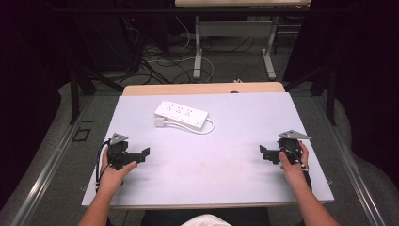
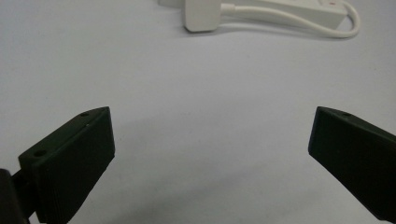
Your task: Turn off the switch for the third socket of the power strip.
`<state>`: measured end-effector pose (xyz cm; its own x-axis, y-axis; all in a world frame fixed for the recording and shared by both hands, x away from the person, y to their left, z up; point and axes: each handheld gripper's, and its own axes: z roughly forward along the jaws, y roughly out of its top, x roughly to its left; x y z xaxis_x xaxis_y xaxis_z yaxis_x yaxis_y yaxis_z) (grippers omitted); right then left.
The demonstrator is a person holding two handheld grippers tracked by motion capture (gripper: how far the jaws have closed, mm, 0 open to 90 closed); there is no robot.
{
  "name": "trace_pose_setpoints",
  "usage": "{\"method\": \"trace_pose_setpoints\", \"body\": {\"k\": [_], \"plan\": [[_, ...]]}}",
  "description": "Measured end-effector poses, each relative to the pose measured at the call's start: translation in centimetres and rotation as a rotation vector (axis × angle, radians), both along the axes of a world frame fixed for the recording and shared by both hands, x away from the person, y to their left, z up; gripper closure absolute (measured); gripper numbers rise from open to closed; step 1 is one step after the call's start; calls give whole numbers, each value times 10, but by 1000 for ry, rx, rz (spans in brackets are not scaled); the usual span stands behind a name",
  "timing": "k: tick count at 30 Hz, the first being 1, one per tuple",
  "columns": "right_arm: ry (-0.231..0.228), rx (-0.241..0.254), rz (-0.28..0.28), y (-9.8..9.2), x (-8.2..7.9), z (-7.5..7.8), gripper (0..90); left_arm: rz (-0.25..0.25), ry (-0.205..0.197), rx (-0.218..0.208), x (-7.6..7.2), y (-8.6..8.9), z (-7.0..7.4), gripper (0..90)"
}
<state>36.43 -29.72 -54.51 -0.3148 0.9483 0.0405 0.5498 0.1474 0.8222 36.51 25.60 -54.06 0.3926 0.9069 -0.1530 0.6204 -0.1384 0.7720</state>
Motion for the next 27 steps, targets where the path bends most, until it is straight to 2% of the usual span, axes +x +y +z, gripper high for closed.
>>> {"method": "trace_pose_setpoints", "body": {"k": [3, 8, 12, 17, 22, 27], "plan": [[-15, 10, 21, 2, -6, 3, 0, -8, -39, -14, -3, -6, 4, 2], [-21, 28, 12, 3, -9, 5, 0, -30, -62, -4, -4, -10, 6, 2], [-34, 28, 20, 3, -9, 6, 0, -39, -67, 5, -5, -14, 6, 3], [-21, 34, 28, 5, -9, 5, 0, -45, -69, 4, -5, -19, 5, 2], [-25, 32, 41, 6, -9, 5, 0, -74, -73, 7, -6, -26, 5, 2], [-32, 33, 44, 7, -8, 5, 0, -98, -93, 35, -8, -33, 6, 3]]}}
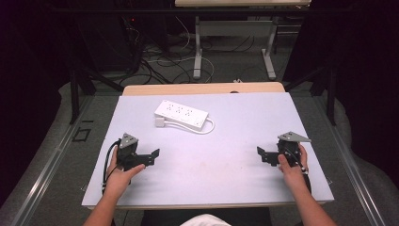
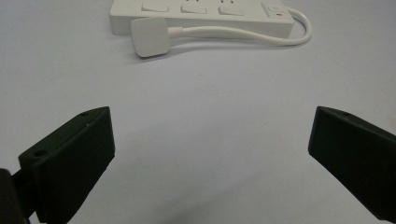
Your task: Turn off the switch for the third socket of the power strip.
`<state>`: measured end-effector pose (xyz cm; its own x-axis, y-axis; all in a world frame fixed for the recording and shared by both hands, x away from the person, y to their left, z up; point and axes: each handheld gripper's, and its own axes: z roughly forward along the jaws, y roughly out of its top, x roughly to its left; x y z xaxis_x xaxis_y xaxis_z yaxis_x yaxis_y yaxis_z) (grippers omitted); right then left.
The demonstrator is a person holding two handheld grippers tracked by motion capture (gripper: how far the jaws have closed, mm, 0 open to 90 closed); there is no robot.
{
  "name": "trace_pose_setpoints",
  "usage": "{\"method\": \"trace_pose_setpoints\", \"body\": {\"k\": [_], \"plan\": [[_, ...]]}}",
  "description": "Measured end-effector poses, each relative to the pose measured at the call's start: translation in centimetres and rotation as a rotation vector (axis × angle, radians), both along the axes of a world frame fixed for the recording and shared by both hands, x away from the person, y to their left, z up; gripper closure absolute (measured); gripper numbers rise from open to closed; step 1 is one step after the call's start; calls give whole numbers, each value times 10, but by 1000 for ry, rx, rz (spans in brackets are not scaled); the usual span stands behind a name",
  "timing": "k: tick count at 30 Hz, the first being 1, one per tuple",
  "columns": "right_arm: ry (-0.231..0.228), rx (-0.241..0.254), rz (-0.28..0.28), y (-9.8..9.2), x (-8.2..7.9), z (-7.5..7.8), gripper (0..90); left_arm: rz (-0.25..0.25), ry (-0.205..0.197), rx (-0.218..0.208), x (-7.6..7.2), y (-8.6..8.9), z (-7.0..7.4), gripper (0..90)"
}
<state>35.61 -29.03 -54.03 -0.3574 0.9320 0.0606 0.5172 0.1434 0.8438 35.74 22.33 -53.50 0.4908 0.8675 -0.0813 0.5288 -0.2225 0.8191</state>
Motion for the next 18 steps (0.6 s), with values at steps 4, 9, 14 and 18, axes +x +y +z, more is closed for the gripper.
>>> {"method": "trace_pose_setpoints", "body": {"k": [4, 9, 14, 18], "plan": [[6, 8, 12, 2, 0, -1, 0, -23, -9, 16, -1, -6, -1, 3], [-4, 5, 21, 2, 0, -1, 0, -36, -16, 19, 0, -11, 0, 5], [5, 9, 23, 2, -1, -1, 0, -34, -2, -10, 2, -14, 5, 15], [5, 16, 18, 1, -2, -1, 0, -26, 28, -34, 5, -19, 9, 33]]}}
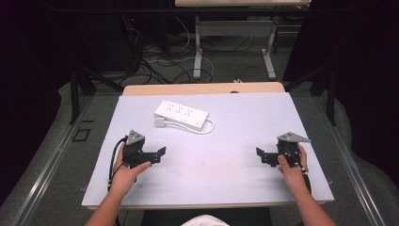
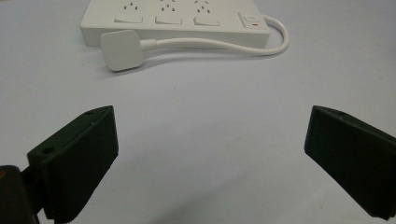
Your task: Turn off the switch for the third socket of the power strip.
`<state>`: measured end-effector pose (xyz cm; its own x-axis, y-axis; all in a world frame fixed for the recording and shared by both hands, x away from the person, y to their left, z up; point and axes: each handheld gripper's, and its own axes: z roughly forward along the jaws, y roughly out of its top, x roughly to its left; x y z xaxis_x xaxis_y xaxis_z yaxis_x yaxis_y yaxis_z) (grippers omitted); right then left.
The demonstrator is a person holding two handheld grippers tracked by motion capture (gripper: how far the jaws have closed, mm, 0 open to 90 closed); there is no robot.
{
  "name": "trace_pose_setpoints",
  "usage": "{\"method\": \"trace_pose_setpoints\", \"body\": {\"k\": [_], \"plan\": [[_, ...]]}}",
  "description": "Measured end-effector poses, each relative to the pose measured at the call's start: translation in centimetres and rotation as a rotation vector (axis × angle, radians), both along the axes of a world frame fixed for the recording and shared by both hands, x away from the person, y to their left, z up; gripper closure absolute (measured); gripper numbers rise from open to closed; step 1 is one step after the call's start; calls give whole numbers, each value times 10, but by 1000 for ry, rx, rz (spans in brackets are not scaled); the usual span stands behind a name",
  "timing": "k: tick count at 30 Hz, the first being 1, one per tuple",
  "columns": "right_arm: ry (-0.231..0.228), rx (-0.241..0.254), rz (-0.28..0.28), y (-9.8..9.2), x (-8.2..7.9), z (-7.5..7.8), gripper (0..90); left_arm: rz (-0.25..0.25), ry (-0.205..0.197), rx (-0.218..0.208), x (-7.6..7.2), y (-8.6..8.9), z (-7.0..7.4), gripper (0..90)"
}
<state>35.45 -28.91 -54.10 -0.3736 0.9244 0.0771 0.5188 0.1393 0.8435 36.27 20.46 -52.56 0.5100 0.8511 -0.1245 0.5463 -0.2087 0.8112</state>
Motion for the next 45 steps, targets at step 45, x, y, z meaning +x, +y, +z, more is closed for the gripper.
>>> {"method": "trace_pose_setpoints", "body": {"k": [45], "plan": [[22, 27, 8, 2, 0, -3, 0, 25, -19, 58, 61, -16, 68, 218]]}}
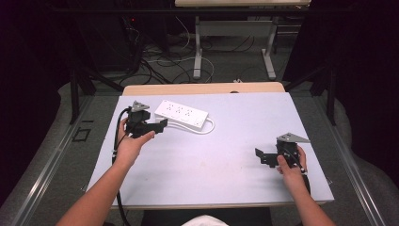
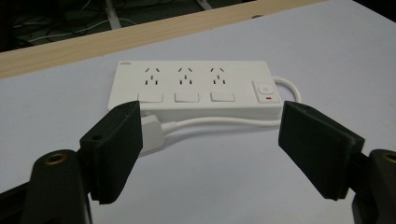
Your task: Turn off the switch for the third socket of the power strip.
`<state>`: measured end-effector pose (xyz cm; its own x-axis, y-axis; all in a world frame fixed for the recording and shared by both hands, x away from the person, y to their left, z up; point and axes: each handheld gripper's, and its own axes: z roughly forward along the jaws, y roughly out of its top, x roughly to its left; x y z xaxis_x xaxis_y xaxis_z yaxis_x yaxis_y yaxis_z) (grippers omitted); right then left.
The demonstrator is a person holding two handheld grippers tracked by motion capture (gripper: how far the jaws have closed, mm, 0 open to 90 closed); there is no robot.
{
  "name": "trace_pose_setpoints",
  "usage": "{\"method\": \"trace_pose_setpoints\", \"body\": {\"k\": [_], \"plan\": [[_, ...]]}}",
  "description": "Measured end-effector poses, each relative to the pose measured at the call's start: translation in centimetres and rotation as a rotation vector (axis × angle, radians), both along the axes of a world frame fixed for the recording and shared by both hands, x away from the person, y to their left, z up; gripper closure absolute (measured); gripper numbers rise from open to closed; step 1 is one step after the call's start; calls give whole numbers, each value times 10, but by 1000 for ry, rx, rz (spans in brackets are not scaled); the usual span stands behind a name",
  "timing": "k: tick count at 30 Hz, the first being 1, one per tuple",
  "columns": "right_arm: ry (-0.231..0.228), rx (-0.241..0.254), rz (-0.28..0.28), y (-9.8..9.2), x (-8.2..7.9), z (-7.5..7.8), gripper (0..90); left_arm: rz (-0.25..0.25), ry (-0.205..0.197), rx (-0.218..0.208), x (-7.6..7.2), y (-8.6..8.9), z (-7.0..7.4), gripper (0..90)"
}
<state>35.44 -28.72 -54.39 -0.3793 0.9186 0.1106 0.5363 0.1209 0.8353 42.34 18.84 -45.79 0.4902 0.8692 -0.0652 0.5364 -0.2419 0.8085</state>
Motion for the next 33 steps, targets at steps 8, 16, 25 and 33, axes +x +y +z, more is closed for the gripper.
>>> {"method": "trace_pose_setpoints", "body": {"k": [8, 16, 25, 33], "plan": [[5, 2, 0, 0, 0, 0, 0, -1, 26, -17, 12, 0, 6, 245], [11, -1, -3, 0, 0, -1, 0, -5, 11, -3, 26, -3, 11, 245], [12, 1, 4, -1, 1, -1, 0, 0, 23, 8, 41, -4, 20, 254], [16, 3, 5, -1, 1, -2, 0, 37, 25, -28, 57, -4, 23, 286]]}}
